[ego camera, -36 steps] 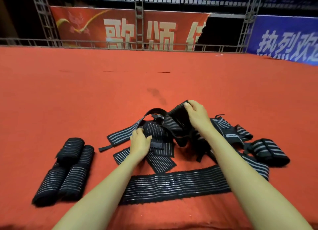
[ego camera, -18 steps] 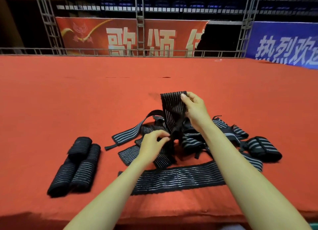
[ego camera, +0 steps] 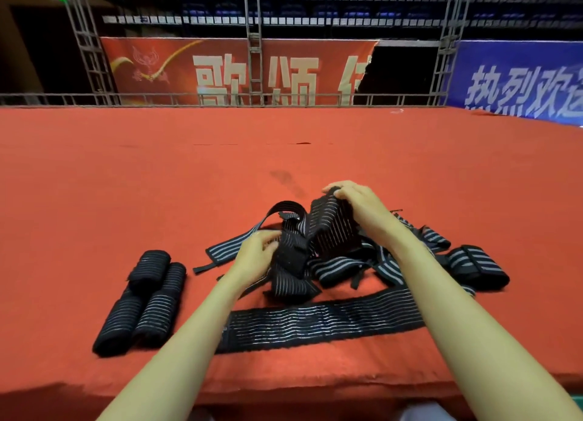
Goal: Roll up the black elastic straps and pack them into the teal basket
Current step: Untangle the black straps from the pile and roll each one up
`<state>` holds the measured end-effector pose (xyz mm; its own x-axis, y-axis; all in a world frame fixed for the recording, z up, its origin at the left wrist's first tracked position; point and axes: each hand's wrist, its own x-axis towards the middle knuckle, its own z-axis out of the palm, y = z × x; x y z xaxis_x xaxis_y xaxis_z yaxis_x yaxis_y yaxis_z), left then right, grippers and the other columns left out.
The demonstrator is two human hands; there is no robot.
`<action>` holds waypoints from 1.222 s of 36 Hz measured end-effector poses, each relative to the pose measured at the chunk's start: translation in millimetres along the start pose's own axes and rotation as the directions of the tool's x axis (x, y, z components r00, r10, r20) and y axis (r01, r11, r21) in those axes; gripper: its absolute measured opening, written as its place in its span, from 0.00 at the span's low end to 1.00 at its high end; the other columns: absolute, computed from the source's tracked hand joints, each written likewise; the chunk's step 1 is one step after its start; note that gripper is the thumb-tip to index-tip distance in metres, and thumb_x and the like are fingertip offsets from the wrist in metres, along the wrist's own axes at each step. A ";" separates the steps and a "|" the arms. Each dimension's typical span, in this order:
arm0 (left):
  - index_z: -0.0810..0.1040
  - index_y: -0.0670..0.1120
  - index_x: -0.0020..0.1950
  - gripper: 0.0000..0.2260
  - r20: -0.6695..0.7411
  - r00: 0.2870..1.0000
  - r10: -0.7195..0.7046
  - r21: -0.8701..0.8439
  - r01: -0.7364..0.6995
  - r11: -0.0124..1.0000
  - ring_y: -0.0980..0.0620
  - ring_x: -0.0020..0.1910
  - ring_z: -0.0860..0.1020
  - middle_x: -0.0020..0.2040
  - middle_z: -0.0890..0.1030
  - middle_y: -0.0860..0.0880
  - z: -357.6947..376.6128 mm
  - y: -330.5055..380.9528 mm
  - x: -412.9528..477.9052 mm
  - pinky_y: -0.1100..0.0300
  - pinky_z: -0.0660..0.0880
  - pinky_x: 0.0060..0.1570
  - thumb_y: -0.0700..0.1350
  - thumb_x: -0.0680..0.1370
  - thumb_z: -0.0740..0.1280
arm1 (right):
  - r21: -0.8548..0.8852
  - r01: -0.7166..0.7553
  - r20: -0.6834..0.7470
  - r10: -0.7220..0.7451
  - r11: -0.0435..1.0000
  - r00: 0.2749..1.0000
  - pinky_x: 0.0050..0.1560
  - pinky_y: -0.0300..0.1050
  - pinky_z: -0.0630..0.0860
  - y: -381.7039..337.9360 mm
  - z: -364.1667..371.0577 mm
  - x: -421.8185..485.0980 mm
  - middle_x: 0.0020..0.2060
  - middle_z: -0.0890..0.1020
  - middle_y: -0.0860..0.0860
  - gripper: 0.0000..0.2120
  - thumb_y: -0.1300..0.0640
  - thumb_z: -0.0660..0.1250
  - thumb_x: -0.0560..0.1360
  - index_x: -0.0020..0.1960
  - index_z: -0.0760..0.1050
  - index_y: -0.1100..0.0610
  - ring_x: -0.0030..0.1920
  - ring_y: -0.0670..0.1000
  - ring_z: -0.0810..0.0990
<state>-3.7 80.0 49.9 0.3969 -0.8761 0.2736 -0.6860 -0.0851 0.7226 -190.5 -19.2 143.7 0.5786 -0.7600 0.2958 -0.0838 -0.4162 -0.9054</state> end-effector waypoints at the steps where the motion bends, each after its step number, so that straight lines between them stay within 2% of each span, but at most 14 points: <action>1: 0.75 0.44 0.67 0.14 -0.035 0.999 0.009 -0.057 -0.011 0.998 0.53 0.66 0.71 0.65 0.75 0.49 -4.2 9.9 -0.7 0.64 0.63 0.63 0.41 0.82 0.59 | 0.041 0.012 0.033 -0.014 0.999 0.999 0.48 0.36 0.69 -1.7 0.1 -2.8 0.51 0.80 0.52 0.11 0.61 0.58 0.75 0.49 0.79 0.58 0.46 0.42 0.76; 5: 0.72 0.51 0.68 0.17 0.106 0.990 0.095 -0.391 -0.047 0.919 0.57 0.67 0.70 0.65 0.75 0.54 -17.0 62.1 -9.7 0.60 0.62 0.69 0.53 0.83 0.52 | 0.220 -0.019 0.172 -0.019 0.975 0.985 0.31 0.34 0.71 -5.7 -4.3 -11.1 0.32 0.82 0.46 0.13 0.62 0.54 0.75 0.50 0.77 0.63 0.31 0.40 0.78; 8: 0.71 0.44 0.68 0.18 0.266 0.958 0.106 -0.539 0.057 0.840 0.49 0.67 0.72 0.65 0.75 0.50 -21.0 87.0 -19.0 0.60 0.65 0.67 0.51 0.83 0.54 | 0.313 -0.055 0.188 -0.005 0.948 0.982 0.42 0.46 0.73 1.0 -9.8 -7.6 0.44 0.81 0.58 0.16 0.56 0.57 0.68 0.48 0.80 0.60 0.43 0.56 0.78; 10: 0.76 0.45 0.63 0.18 0.318 0.936 0.149 -0.519 0.041 0.854 0.49 0.62 0.76 0.59 0.80 0.50 -17.5 80.5 -16.8 0.57 0.69 0.64 0.54 0.78 0.64 | 0.304 -0.075 0.172 0.023 0.950 0.985 0.42 0.49 0.69 4.1 -12.7 -5.5 0.46 0.79 0.61 0.16 0.53 0.58 0.67 0.47 0.81 0.57 0.45 0.59 0.73; 13: 0.79 0.41 0.56 0.16 0.366 0.923 0.116 -0.561 0.119 0.819 0.50 0.50 0.80 0.50 0.83 0.48 -18.9 58.2 -16.6 0.56 0.76 0.55 0.49 0.73 0.71 | 0.234 -0.062 0.144 0.029 0.970 0.989 0.47 0.51 0.68 7.2 -17.8 -5.6 0.47 0.80 0.58 0.15 0.55 0.58 0.67 0.44 0.82 0.56 0.48 0.57 0.75; 17: 0.77 0.40 0.51 0.12 0.426 0.902 0.074 -0.538 0.187 0.822 0.48 0.46 0.80 0.47 0.83 0.44 -33.0 40.8 -19.0 0.58 0.78 0.47 0.44 0.71 0.72 | 0.045 -0.048 0.118 0.043 0.998 0.992 0.48 0.49 0.65 23.2 -29.6 -6.1 0.41 0.75 0.56 0.19 0.52 0.62 0.67 0.45 0.73 0.70 0.43 0.52 0.71; 19: 0.77 0.36 0.55 0.16 0.454 0.891 0.021 -0.453 0.211 0.866 0.46 0.48 0.81 0.51 0.83 0.39 -40.7 24.2 -20.8 0.54 0.77 0.51 0.43 0.72 0.73 | -0.021 -0.063 0.099 0.065 0.998 0.993 0.46 0.49 0.65 33.7 -38.4 -8.1 0.36 0.73 0.53 0.09 0.56 0.62 0.73 0.40 0.72 0.62 0.40 0.51 0.71; 21: 0.78 0.38 0.56 0.16 0.476 0.879 -0.040 -0.364 0.238 0.901 0.46 0.48 0.82 0.53 0.83 0.40 -49.9 10.3 -23.8 0.54 0.78 0.53 0.44 0.72 0.73 | -0.024 -0.110 0.083 0.112 0.994 0.990 0.44 0.48 0.66 43.1 -47.0 -10.6 0.34 0.74 0.51 0.08 0.58 0.61 0.77 0.39 0.72 0.55 0.38 0.50 0.72; 24: 0.81 0.41 0.54 0.14 0.451 0.886 -0.110 -0.245 0.241 0.939 0.45 0.52 0.82 0.52 0.84 0.44 -62.2 -6.2 -28.1 0.52 0.76 0.57 0.45 0.71 0.75 | -0.118 -0.144 0.071 0.153 0.982 0.986 0.41 0.47 0.68 57.1 -56.2 -14.9 0.33 0.77 0.48 0.11 0.54 0.63 0.78 0.37 0.72 0.54 0.38 0.49 0.75; 27: 0.80 0.39 0.54 0.13 0.386 0.907 -0.171 -0.181 0.256 0.950 0.48 0.50 0.82 0.53 0.83 0.43 -72.6 -21.0 -32.3 0.53 0.75 0.56 0.41 0.72 0.74 | -0.375 -0.072 0.090 0.114 0.924 0.989 0.50 0.48 0.72 73.7 -61.3 -18.5 0.38 0.81 0.44 0.09 0.52 0.64 0.79 0.40 0.77 0.50 0.43 0.47 0.78; 31: 0.77 0.37 0.55 0.12 0.296 0.916 -0.273 -0.374 0.373 0.849 0.52 0.44 0.82 0.49 0.83 0.44 -78.2 -40.5 -45.0 0.60 0.80 0.41 0.35 0.73 0.71 | -0.565 -0.044 0.126 0.139 0.824 0.982 0.49 0.46 0.73 92.2 -61.5 -30.4 0.40 0.82 0.44 0.07 0.51 0.68 0.76 0.40 0.77 0.48 0.45 0.46 0.79; 35: 0.76 0.42 0.50 0.08 0.225 0.893 -0.389 -0.531 0.447 0.720 0.52 0.43 0.80 0.47 0.81 0.45 -71.0 -58.7 -62.6 0.59 0.78 0.40 0.35 0.73 0.70 | -0.575 -0.045 0.138 0.152 0.817 0.979 0.47 0.42 0.72 107.8 -59.0 -46.5 0.39 0.83 0.44 0.05 0.52 0.70 0.75 0.40 0.78 0.48 0.44 0.46 0.80; 41: 0.75 0.43 0.47 0.05 0.086 0.886 -0.456 -0.599 0.411 0.687 0.58 0.33 0.80 0.40 0.80 0.49 -56.0 -60.7 -80.4 0.63 0.77 0.34 0.34 0.76 0.66 | -0.694 -0.008 0.196 0.200 0.719 0.960 0.50 0.48 0.75 121.3 -53.8 -56.4 0.40 0.80 0.42 0.04 0.51 0.72 0.73 0.46 0.77 0.47 0.44 0.47 0.78; 44: 0.74 0.44 0.47 0.05 0.029 0.889 -0.457 -0.631 0.370 0.681 0.57 0.35 0.80 0.41 0.79 0.49 -52.3 -54.2 -78.8 0.66 0.76 0.30 0.35 0.78 0.65 | -0.761 -0.010 0.198 0.247 0.649 0.949 0.51 0.49 0.75 119.4 -57.2 -56.8 0.43 0.81 0.47 0.06 0.52 0.71 0.74 0.49 0.78 0.50 0.46 0.50 0.78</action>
<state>34.1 178.5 22.4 0.6488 -0.7537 -0.1049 0.0644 -0.0829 0.9945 -279.8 -54.3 36.2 0.6890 -0.7248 -0.0032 -0.6774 -0.6424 -0.3584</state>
